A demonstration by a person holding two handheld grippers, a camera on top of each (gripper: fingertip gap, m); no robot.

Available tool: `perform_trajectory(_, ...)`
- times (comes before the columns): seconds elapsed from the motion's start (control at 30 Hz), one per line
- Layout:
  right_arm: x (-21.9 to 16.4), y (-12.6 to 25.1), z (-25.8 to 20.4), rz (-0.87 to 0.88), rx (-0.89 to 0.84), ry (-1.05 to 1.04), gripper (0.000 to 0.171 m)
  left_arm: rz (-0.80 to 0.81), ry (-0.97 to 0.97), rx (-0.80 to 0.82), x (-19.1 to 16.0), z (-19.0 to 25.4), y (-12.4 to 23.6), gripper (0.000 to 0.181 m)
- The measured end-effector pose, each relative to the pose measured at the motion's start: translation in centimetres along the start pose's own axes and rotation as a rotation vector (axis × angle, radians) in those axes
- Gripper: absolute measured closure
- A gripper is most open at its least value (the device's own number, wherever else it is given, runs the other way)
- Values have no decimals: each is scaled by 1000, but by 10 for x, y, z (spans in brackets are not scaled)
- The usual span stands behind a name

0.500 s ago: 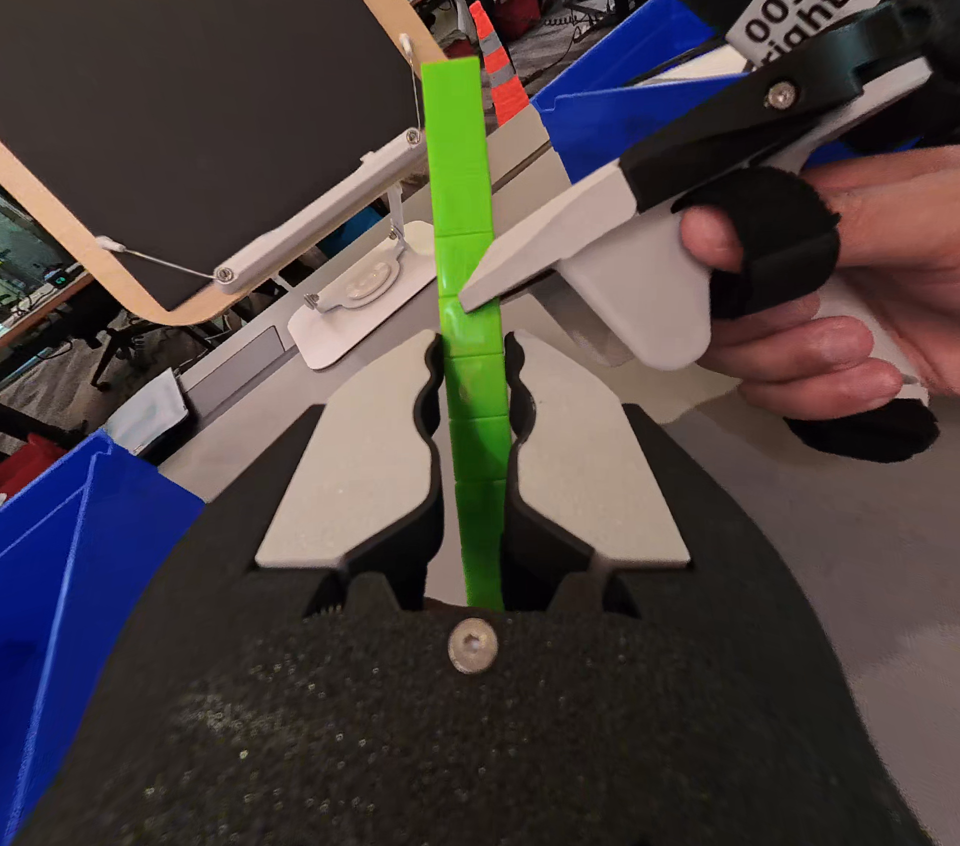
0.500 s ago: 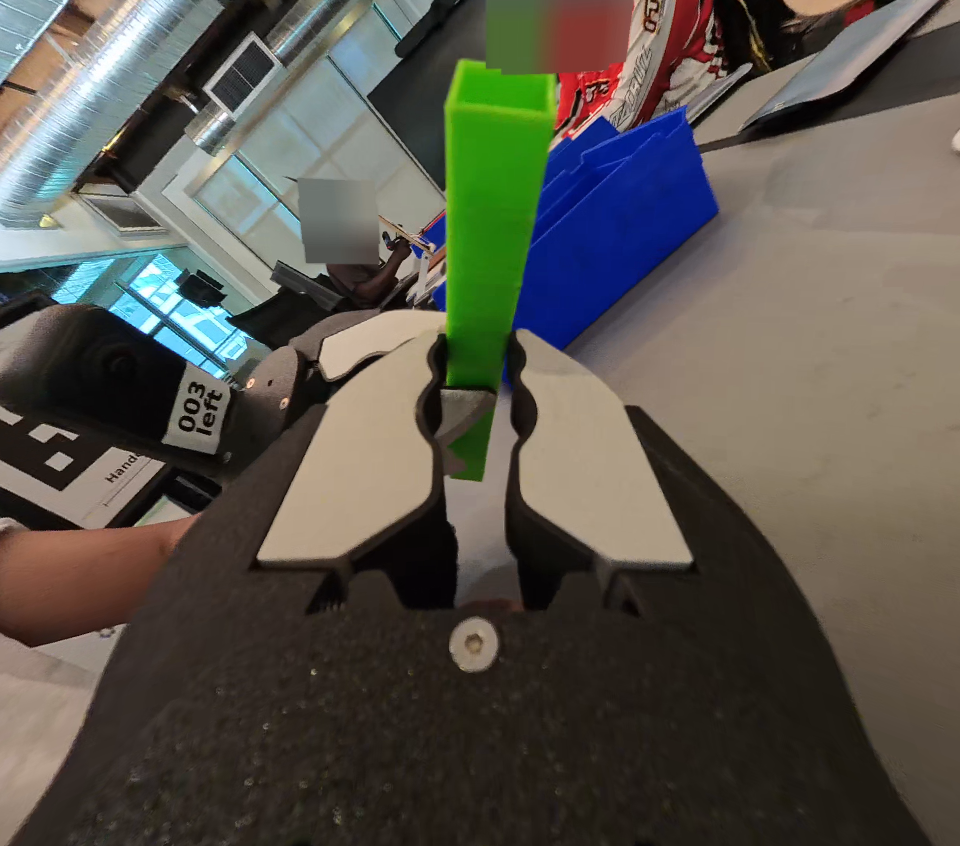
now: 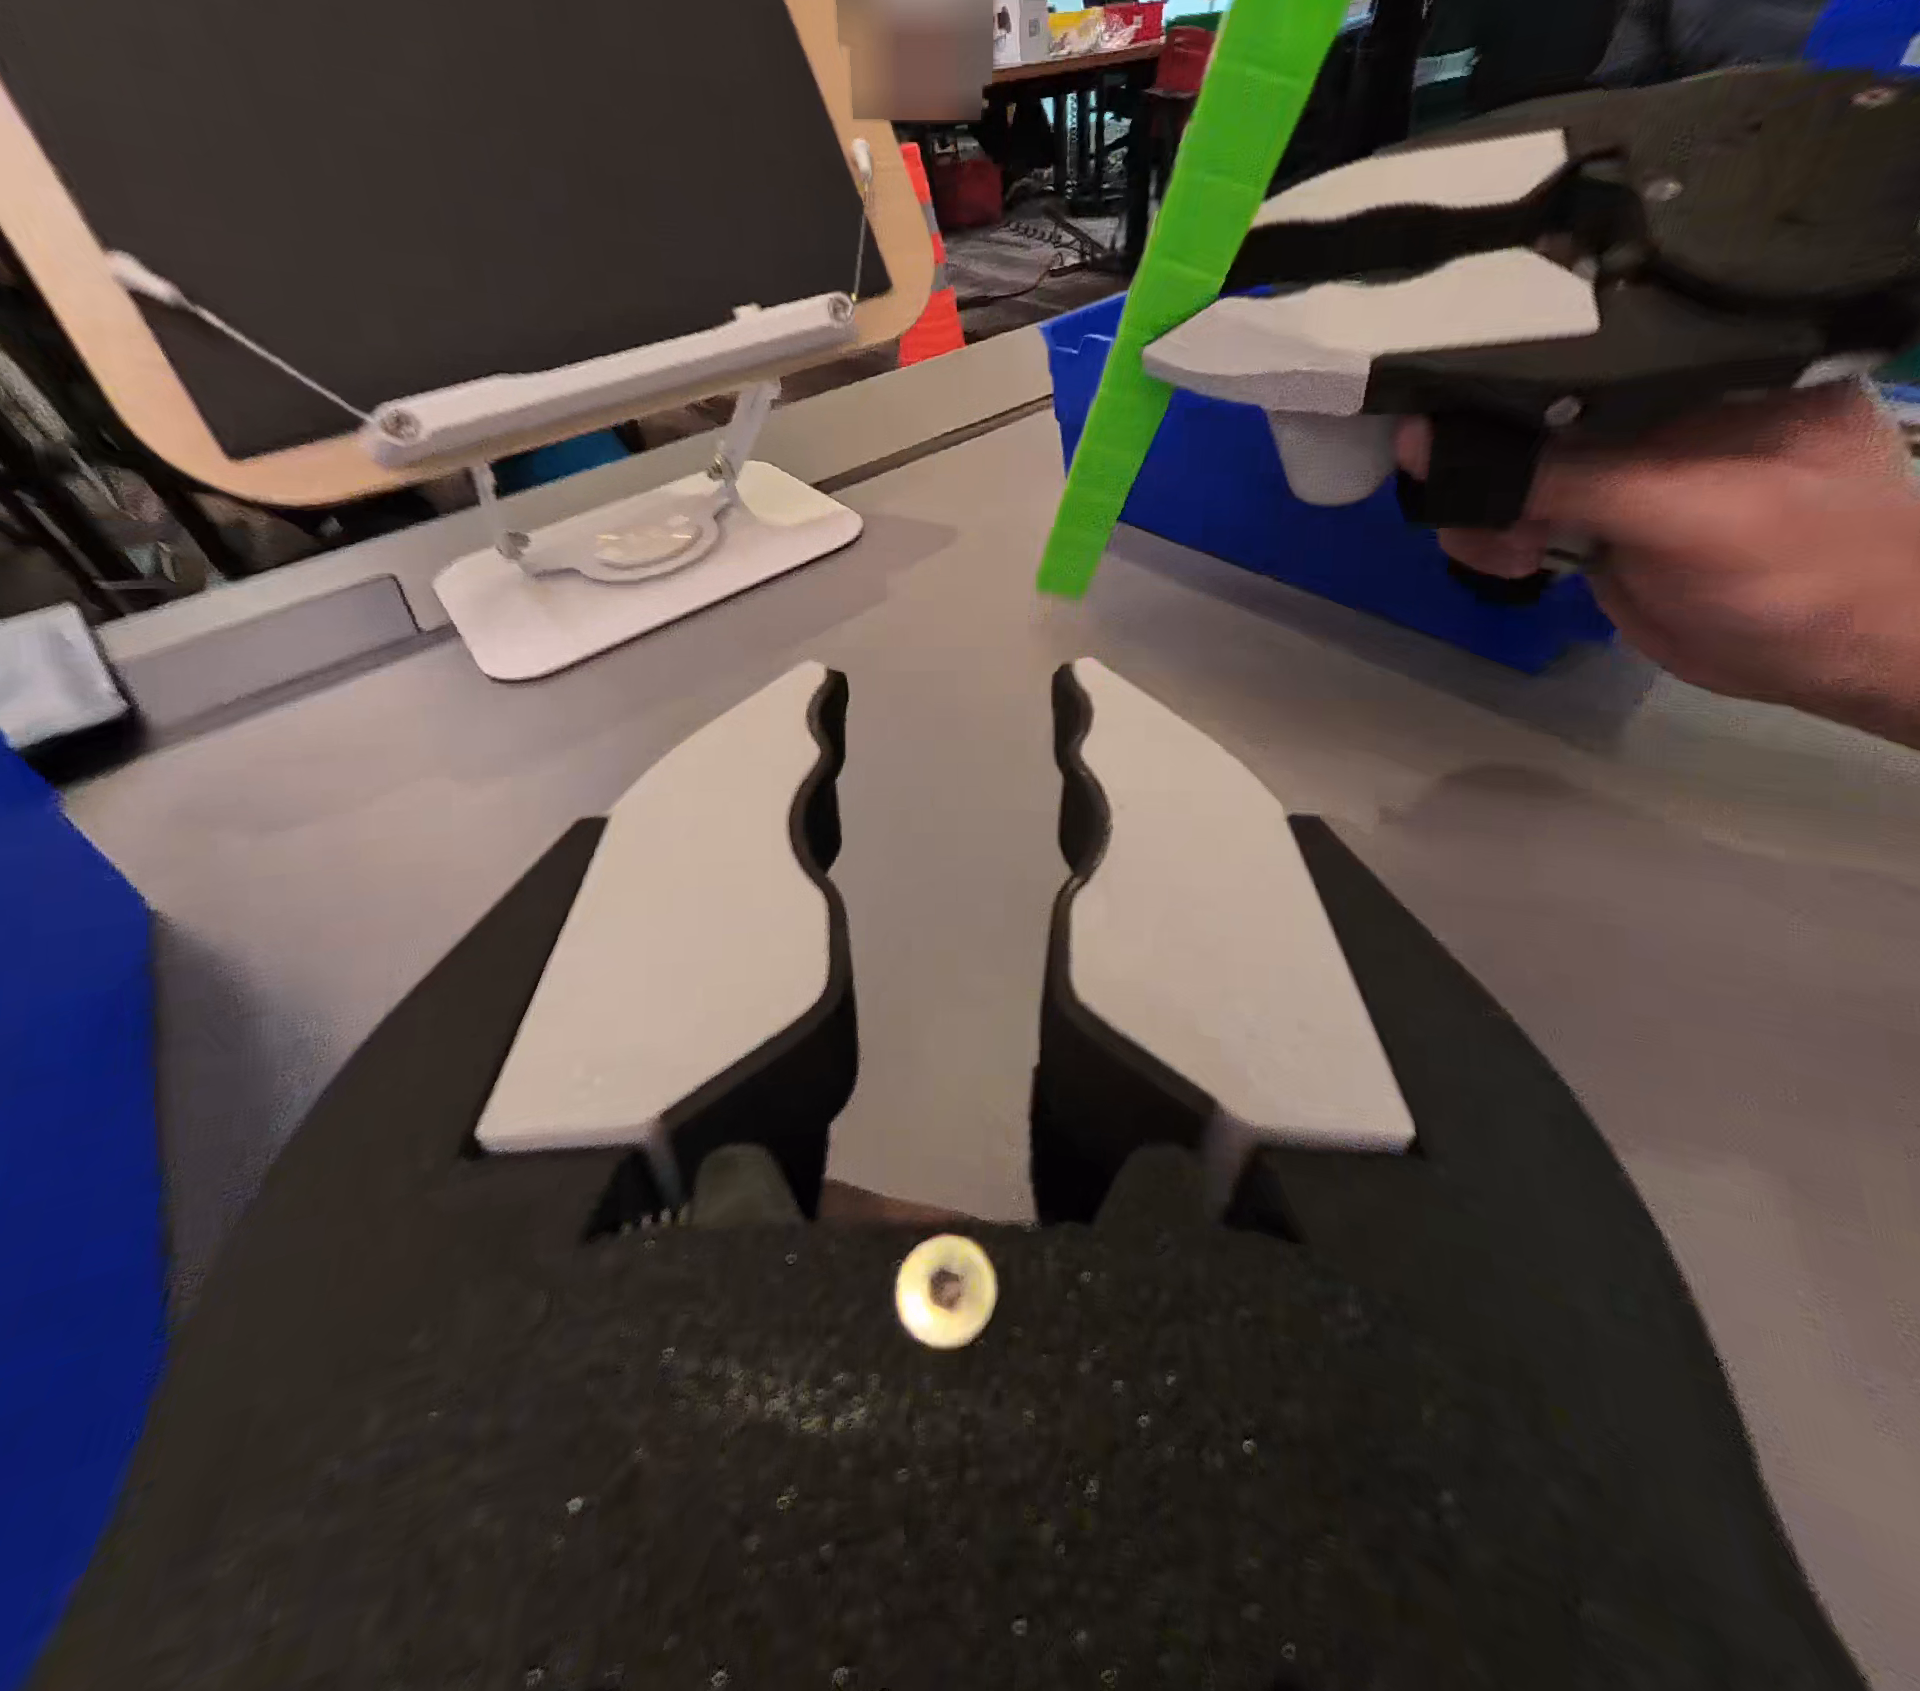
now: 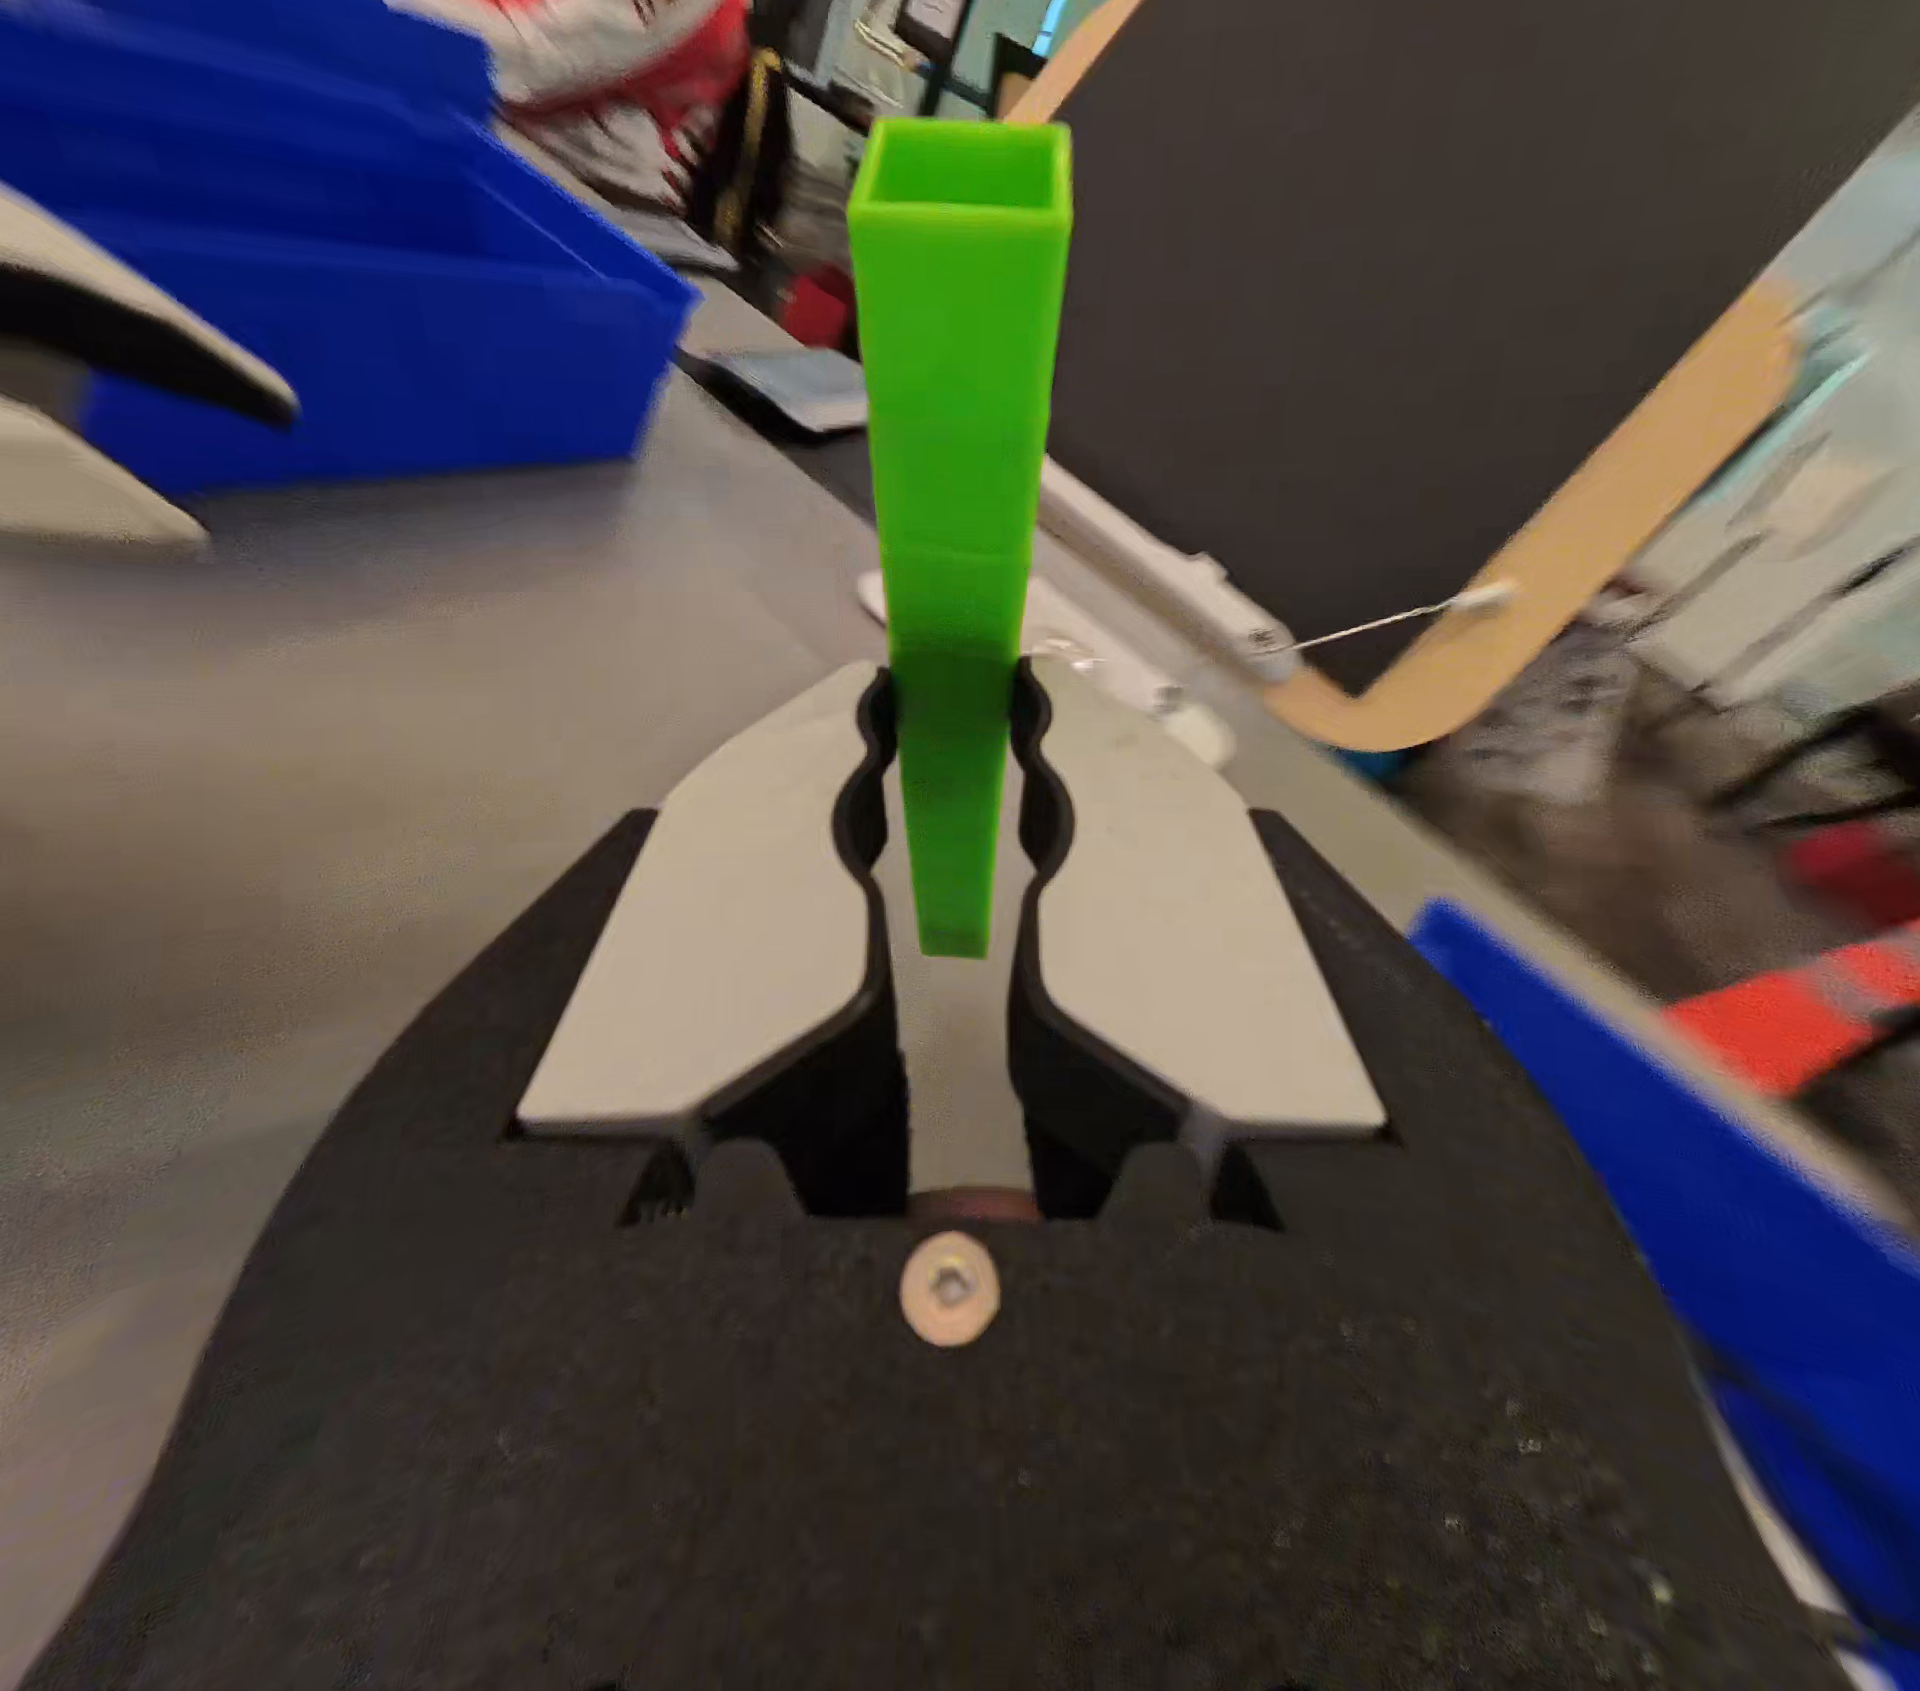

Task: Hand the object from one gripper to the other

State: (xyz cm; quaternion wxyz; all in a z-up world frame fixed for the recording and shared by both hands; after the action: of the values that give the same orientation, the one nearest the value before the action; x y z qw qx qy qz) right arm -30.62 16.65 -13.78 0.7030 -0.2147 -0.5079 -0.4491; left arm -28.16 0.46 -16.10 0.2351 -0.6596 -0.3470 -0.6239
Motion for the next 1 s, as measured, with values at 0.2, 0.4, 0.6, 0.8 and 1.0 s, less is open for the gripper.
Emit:
perform_trajectory(0.2, -7, -24, -39, -204, -134, 562, 150, -18, 33, -48, -3, 10, 6, 136)
perform_trajectory(0.4, -15, -41, -82, -235, -91, 781, 150, -66, -12, -37, -12, 10, 2, 137)
perform_trajectory(0.6, -14, -43, -100, -247, -86, 871, 150, -106, -114, -35, -21, 12, -5, 157)
perform_trajectory(0.8, -21, -41, -101, -164, -58, 823, 143, -113, -204, -22, -20, 6, -7, 159)
perform_trajectory(1.0, -38, -32, -67, -128, 175, 221, 139, 0, -185, 33, -2, -26, 5, 159)
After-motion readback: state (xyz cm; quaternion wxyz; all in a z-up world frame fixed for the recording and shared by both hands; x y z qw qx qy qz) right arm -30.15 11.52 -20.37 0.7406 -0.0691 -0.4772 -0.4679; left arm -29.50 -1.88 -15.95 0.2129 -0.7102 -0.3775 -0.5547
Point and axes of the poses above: each gripper's, where its closed fingertips meet, y back along the fingers, x out of its top, z = x × y across the jaws, the point moved 4 cm from there along y, back along the fingers, and after that the axes turned 9 degrees about x, right-handed, at the moved point
